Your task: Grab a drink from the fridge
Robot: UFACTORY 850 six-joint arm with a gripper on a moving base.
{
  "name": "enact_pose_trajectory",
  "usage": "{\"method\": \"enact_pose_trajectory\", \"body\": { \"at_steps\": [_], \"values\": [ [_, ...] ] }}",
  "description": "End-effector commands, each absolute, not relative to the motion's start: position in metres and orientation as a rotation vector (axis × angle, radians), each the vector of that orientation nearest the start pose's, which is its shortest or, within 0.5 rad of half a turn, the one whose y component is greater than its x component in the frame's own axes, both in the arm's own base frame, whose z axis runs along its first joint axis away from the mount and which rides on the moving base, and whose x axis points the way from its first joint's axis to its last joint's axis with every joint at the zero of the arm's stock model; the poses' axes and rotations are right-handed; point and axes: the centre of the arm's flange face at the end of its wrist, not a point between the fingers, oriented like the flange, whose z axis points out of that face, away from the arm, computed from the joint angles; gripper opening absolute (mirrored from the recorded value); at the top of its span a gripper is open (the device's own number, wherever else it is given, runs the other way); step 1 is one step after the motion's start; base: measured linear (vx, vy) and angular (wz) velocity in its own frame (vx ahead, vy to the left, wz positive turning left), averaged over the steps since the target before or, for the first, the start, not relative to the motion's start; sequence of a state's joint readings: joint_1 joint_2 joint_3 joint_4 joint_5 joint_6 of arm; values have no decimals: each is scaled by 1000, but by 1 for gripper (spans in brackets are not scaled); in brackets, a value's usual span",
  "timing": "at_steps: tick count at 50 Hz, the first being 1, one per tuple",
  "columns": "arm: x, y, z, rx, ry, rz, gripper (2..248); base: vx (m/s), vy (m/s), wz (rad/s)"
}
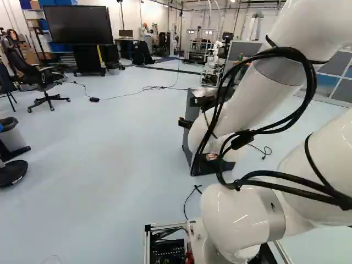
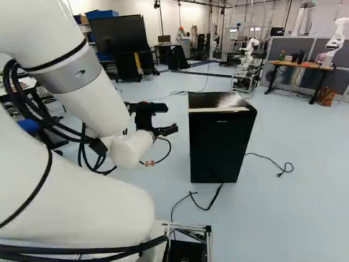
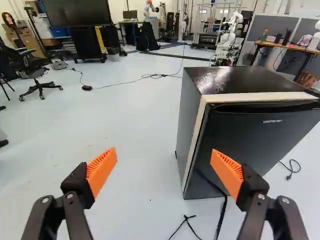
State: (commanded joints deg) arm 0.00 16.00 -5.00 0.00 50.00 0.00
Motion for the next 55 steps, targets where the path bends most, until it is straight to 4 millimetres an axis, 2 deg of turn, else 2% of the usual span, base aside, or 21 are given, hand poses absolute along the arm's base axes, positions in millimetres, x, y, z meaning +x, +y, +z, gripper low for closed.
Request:
{"method": "enact_pose_trajectory", "body": {
  "at_steps": [29,55],
  "values": [
    [283,4,367,-2558,11,-1813,247,0,0,0],
    [307,25,371,-2538,35,-1796,247,0,0,0]
  ]
}}
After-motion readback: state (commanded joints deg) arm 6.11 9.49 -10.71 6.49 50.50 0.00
